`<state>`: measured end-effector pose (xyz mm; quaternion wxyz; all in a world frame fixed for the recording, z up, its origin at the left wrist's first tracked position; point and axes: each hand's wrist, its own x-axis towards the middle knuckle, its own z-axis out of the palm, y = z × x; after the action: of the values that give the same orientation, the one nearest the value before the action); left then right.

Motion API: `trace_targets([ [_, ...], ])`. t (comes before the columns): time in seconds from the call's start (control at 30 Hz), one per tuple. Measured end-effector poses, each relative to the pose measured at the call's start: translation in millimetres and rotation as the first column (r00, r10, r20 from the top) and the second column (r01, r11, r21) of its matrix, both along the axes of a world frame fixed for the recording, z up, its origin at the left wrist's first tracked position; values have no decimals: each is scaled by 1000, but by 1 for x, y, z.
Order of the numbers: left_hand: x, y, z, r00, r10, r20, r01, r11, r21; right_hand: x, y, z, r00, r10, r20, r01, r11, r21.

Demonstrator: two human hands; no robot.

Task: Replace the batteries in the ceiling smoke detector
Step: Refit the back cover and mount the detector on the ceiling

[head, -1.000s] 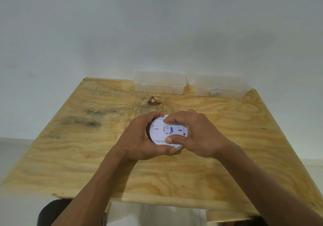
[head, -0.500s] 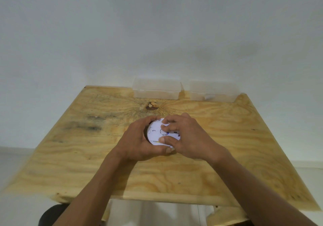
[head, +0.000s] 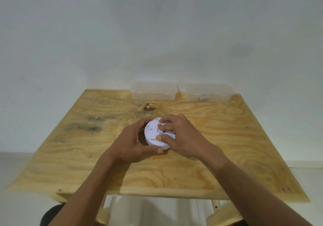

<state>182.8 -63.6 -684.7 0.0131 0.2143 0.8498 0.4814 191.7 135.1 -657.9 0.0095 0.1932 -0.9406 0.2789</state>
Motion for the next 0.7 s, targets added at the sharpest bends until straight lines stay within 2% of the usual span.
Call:
trace_targets([
  [0.4, 3, 3, -1, 1000, -2, -22, 2, 999, 41, 3, -2, 3, 1000, -20, -6, 20, 999, 38],
  [0.6, 4, 4, -2, 997, 3, 71, -15, 984, 175, 7, 19, 3, 987, 84, 139, -90, 995, 38],
  [0.7, 4, 7, -2, 991, 20, 135, -54, 965, 256, 6, 22, -1, 988, 103, 117, -107, 994, 28],
])
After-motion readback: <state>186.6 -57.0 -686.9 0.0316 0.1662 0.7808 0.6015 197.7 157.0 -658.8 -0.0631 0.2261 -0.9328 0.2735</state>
